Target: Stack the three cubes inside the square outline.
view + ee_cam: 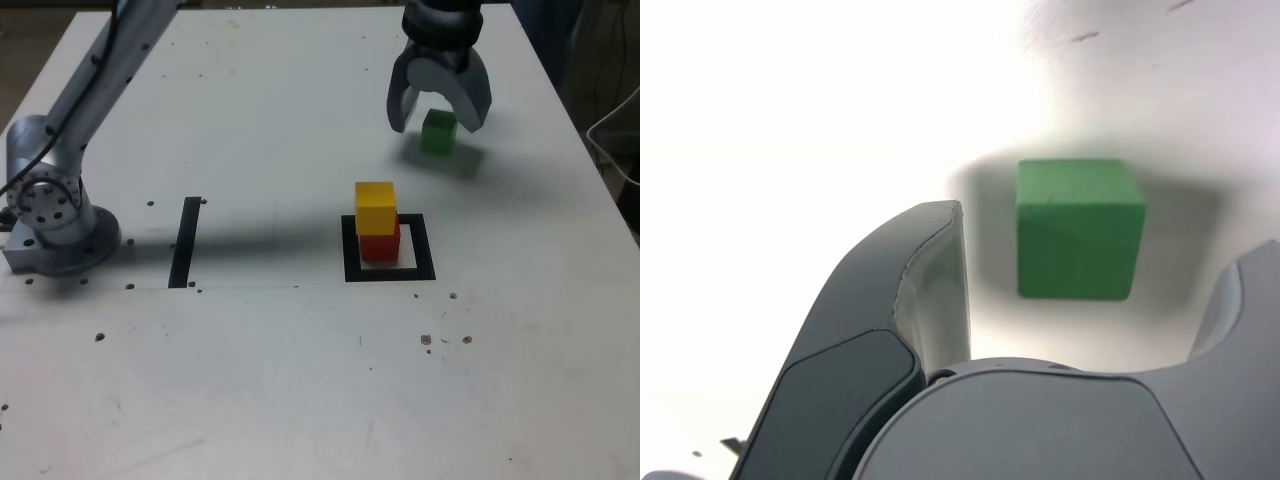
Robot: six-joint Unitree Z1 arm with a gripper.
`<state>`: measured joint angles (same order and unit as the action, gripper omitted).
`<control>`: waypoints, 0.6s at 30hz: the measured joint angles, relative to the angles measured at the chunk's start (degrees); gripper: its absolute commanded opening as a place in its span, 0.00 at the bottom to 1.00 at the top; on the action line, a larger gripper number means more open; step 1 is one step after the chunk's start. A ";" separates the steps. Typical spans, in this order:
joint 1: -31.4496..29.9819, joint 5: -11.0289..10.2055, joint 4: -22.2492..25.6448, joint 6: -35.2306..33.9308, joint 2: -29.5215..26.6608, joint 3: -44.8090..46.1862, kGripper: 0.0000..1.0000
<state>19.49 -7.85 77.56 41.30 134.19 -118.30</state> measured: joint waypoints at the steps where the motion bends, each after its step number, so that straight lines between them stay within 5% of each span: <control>1: 0.00 -0.01 -0.43 0.00 0.05 0.12 0.80; 6: 0.02 -0.13 -2.87 -0.23 0.07 0.46 0.63; 18: 0.06 1.06 -4.67 -1.05 0.42 0.60 0.41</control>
<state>19.54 -6.80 72.89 40.25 134.61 -117.70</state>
